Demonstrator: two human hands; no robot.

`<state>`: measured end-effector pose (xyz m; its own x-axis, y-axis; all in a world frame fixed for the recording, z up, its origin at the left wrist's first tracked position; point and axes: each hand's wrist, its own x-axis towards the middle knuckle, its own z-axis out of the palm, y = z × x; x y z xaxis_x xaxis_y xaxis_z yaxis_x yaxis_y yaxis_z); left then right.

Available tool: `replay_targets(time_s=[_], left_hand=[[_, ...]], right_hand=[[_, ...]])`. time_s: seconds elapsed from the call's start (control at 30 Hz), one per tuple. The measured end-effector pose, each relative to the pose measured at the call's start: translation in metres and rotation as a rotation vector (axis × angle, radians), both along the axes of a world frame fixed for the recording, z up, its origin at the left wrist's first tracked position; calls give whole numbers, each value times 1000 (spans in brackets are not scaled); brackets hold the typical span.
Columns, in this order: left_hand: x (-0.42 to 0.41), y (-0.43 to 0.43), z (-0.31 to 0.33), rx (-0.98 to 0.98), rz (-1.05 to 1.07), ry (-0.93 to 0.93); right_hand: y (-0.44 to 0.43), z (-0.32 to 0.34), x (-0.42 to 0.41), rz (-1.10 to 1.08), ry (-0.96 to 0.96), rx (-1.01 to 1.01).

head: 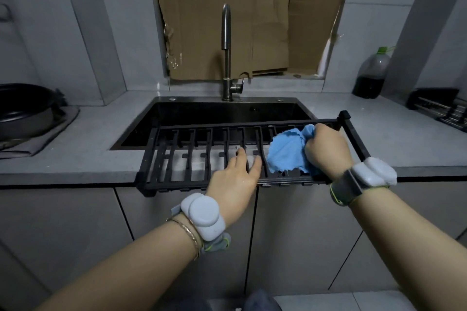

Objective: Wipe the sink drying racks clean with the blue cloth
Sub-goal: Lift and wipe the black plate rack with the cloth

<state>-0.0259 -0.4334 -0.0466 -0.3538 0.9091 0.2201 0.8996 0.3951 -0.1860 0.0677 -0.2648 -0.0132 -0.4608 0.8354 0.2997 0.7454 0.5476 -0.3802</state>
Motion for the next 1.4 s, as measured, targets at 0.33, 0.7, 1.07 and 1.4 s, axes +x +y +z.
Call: replay_targets(time_s=[0.33, 0.7, 1.07, 1.4], left_hand=[[-41, 1, -6, 129, -99, 91], [-52, -9, -6, 208, -180, 96], [-56, -23, -17, 289, -144, 59], [-53, -17, -11, 423, -258, 214]], right_hand=[[-33, -11, 1, 303, -536, 319], [-30, 11, -35, 413, 228, 172], [-61, -19, -28, 694, -57, 340], [-55, -15, -28, 672, 100, 405]])
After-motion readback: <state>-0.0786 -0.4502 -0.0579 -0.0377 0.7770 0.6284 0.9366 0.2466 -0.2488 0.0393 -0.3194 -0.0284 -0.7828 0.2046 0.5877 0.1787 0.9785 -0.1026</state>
